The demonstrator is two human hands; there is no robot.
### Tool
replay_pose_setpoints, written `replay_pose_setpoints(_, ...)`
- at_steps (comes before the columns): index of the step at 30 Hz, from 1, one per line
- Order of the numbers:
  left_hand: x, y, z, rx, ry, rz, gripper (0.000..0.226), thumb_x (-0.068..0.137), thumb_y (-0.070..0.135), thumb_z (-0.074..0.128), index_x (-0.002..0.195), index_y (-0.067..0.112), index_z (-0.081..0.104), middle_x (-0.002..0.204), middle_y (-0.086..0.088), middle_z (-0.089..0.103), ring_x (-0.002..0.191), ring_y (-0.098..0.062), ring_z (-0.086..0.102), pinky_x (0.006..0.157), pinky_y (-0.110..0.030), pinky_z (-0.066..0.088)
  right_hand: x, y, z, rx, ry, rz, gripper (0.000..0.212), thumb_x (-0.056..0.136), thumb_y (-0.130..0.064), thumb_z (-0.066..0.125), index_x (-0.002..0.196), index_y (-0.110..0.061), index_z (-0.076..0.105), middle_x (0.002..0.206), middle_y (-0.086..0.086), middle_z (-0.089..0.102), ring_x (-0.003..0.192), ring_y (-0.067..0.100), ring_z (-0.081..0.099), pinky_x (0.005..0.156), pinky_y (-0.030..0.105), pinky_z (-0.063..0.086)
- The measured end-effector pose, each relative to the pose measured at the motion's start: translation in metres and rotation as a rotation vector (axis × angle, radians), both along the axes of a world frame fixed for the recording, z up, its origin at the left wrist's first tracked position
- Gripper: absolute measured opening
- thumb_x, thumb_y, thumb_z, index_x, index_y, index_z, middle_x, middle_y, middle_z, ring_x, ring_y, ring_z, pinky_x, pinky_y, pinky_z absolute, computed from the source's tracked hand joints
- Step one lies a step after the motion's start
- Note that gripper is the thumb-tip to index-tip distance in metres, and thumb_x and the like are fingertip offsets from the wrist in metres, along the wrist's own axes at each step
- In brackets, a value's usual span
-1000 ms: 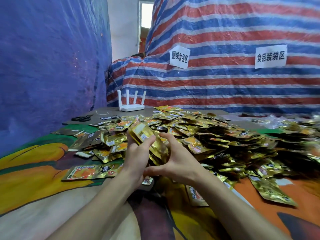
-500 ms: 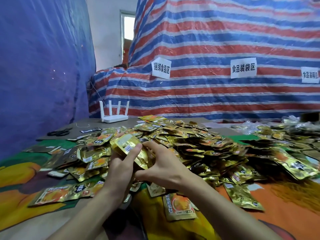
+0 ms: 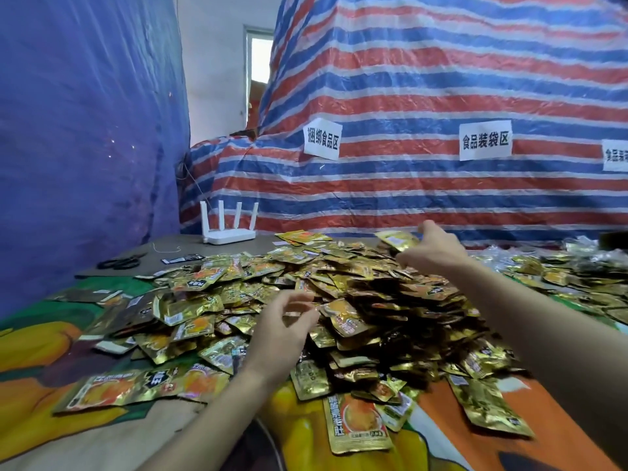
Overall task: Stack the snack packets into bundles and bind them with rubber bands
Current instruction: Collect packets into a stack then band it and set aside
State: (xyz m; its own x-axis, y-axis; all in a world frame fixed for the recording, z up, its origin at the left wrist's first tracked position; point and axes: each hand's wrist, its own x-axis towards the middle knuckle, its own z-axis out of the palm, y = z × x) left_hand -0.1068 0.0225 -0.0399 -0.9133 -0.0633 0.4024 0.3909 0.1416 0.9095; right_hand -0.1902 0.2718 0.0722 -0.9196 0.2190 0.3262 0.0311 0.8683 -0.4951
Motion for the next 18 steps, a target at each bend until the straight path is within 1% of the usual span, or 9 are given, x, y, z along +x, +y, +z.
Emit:
replay_pose_setpoints(1, 0.002, -0.005, -0.006, -0.069, 0.036, 0.034, 0.012, 0.096, 0.022, 0.067, 0.106, 0.028, 0.065, 0.106, 0.008, 0.067, 0.101, -0.01, 0.064, 0.081, -0.027, 0.055, -0.006, 0.009, -0.005, 0.01, -0.026, -0.049, 0.054, 0.08, -0.03, 0.073, 0.125, -0.019, 0.046, 0.121, 0.018, 0.056, 0.113, 0.034, 0.053, 0.091, 0.043, 0.049)
replay_pose_setpoints(3, 0.003, -0.014, -0.01, -0.196, 0.097, 0.104, 0.014, 0.096, 0.022, 0.067, 0.104, 0.033, 0.063, 0.102, 0.011, 0.064, 0.095, -0.006, 0.061, 0.077, -0.026, 0.052, -0.018, 0.022, -0.021, 0.077, -0.115, -0.091, 0.05, 0.085, -0.038, 0.07, 0.127, -0.023, 0.048, 0.128, 0.02, 0.055, 0.122, 0.037, 0.048, 0.1, 0.045, 0.044)
replay_pose_setpoints(6, -0.001, -0.022, -0.007, -0.286, 0.165, 0.193, 0.012, 0.097, 0.023, 0.064, 0.101, 0.034, 0.063, 0.098, 0.012, 0.062, 0.09, -0.005, 0.059, 0.075, -0.029, 0.053, -0.026, 0.031, -0.038, 0.233, -0.235, -0.115, 0.051, 0.088, -0.055, 0.058, 0.131, -0.028, 0.054, 0.135, 0.017, 0.056, 0.13, 0.038, 0.048, 0.112, 0.057, 0.034)
replay_pose_setpoints(7, -0.001, -0.023, -0.005, -0.316, 0.172, 0.207, 0.011, 0.097, 0.024, 0.064, 0.102, 0.033, 0.063, 0.099, 0.013, 0.062, 0.091, -0.005, 0.059, 0.077, -0.032, 0.055, -0.027, 0.032, -0.039, 0.259, -0.253, -0.114, 0.055, 0.088, -0.062, 0.054, 0.132, -0.028, 0.055, 0.138, 0.017, 0.055, 0.132, 0.039, 0.047, 0.114, 0.059, 0.031)
replay_pose_setpoints(10, -0.002, -0.023, -0.005, -0.379, 0.163, 0.234, 0.014, 0.095, 0.025, 0.064, 0.108, 0.03, 0.063, 0.103, 0.016, 0.059, 0.095, -0.002, 0.057, 0.084, -0.036, 0.055, -0.021, 0.023, -0.03, 0.297, -0.268, -0.134, 0.08, 0.085, -0.081, 0.039, 0.138, -0.023, 0.054, 0.146, 0.021, 0.048, 0.137, 0.042, 0.041, 0.115, 0.061, 0.03)
replay_pose_setpoints(11, -0.002, -0.024, -0.005, -0.386, 0.158, 0.247, 0.016, 0.095, 0.026, 0.064, 0.11, 0.029, 0.063, 0.105, 0.016, 0.057, 0.097, -0.002, 0.056, 0.087, -0.037, 0.054, -0.016, 0.015, -0.026, 0.32, -0.233, -0.161, 0.084, 0.085, -0.082, 0.037, 0.141, -0.021, 0.051, 0.15, 0.023, 0.043, 0.139, 0.043, 0.036, 0.116, 0.063, 0.027)
replay_pose_setpoints(13, -0.004, -0.028, -0.002, -0.426, 0.146, 0.279, 0.022, 0.094, 0.029, 0.065, 0.115, 0.029, 0.061, 0.108, 0.014, 0.056, 0.101, -0.007, 0.056, 0.091, -0.039, 0.053, -0.005, -0.008, -0.019, 0.38, -0.081, -0.174, 0.076, 0.089, -0.076, 0.04, 0.141, -0.021, 0.047, 0.15, 0.026, 0.038, 0.14, 0.044, 0.031, 0.115, 0.065, 0.023)
replay_pose_setpoints(16, -0.013, -0.046, 0.008, -0.586, 0.107, 0.342, 0.037, 0.091, 0.032, 0.066, 0.126, 0.03, 0.056, 0.119, 0.009, 0.054, 0.113, -0.015, 0.055, 0.1, -0.042, 0.049, 0.012, -0.059, -0.013, 0.425, 0.153, -0.004, 0.066, 0.091, -0.065, 0.051, 0.138, -0.018, 0.048, 0.138, 0.023, 0.047, 0.129, 0.04, 0.041, 0.107, 0.056, 0.035)
replay_pose_setpoints(18, -0.021, -0.066, 0.015, -0.725, 0.049, 0.413, 0.051, 0.087, 0.032, 0.068, 0.135, 0.032, 0.05, 0.129, 0.006, 0.051, 0.123, -0.016, 0.049, 0.11, -0.044, 0.041, 0.017, -0.094, -0.016, 0.428, 0.174, 0.141, 0.064, 0.09, -0.057, 0.056, 0.14, -0.018, 0.046, 0.135, 0.021, 0.048, 0.124, 0.036, 0.043, 0.101, 0.049, 0.04)
